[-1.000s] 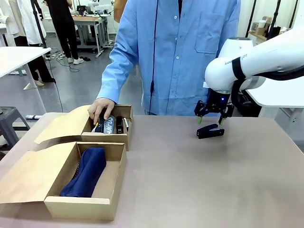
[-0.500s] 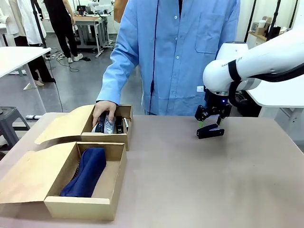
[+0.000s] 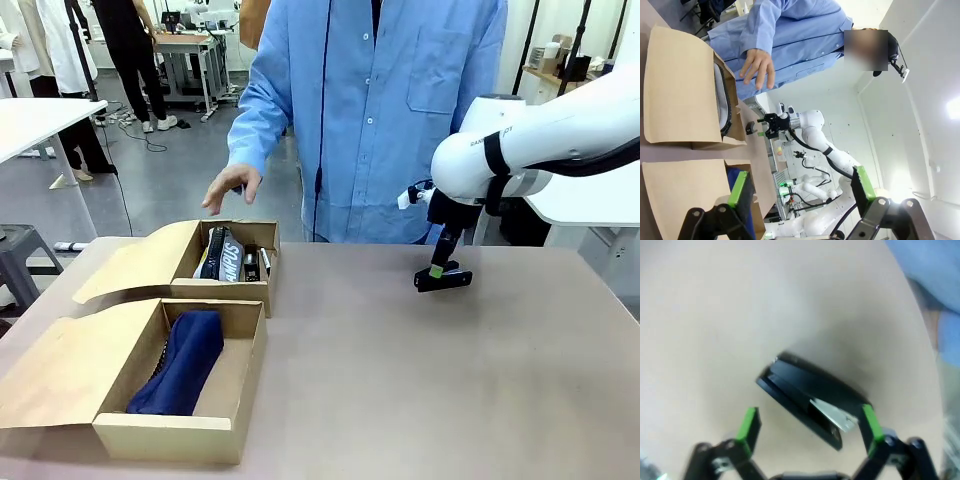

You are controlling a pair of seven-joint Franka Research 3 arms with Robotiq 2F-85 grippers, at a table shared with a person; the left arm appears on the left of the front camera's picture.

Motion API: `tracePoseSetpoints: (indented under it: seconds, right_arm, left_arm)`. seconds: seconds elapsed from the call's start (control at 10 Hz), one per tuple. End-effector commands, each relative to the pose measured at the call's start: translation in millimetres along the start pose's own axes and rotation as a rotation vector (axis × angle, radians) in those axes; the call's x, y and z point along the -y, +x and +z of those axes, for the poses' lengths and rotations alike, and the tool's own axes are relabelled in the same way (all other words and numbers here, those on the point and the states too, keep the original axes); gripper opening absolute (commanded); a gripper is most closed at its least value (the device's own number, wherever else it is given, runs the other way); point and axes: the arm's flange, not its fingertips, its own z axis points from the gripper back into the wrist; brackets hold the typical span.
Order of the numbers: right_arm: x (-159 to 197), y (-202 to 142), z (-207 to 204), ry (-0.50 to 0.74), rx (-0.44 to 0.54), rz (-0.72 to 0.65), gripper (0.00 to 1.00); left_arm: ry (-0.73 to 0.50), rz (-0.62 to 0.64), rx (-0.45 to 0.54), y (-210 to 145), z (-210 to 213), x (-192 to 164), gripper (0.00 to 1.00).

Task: Place items inside the box.
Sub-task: Pick up a Pencil pouch or Stapler and place it inside the Mailer Box closest to the robot.

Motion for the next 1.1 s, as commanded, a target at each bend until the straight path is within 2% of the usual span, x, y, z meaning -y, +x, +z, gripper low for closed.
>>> tracePoseSetpoints:
  seconds: [0.0, 0.1, 0.6, 1.0]
  right_arm:
    - [20, -7, -6, 0.159, -0.004, 0.292, 1.00]
    - [24, -6, -7, 0.191, -0.008, 0.328, 1.00]
    - [33, 15, -13, 0.162, -0.008, 0.230, 1.00]
    - [38, 23, -32, 0.156, -0.131, 0.253, 1.00]
  left_arm:
    - [-0.014, -0.012, -0.003, -1, -1, 2, 1.00]
    - [-0.014, -0.012, -0.003, -1, -1, 2, 1.00]
    - [-0.014, -0.012, -0.003, -1, -1, 2, 1.00]
    - [-0.014, -0.012, -0.003, -1, -1, 2, 1.00]
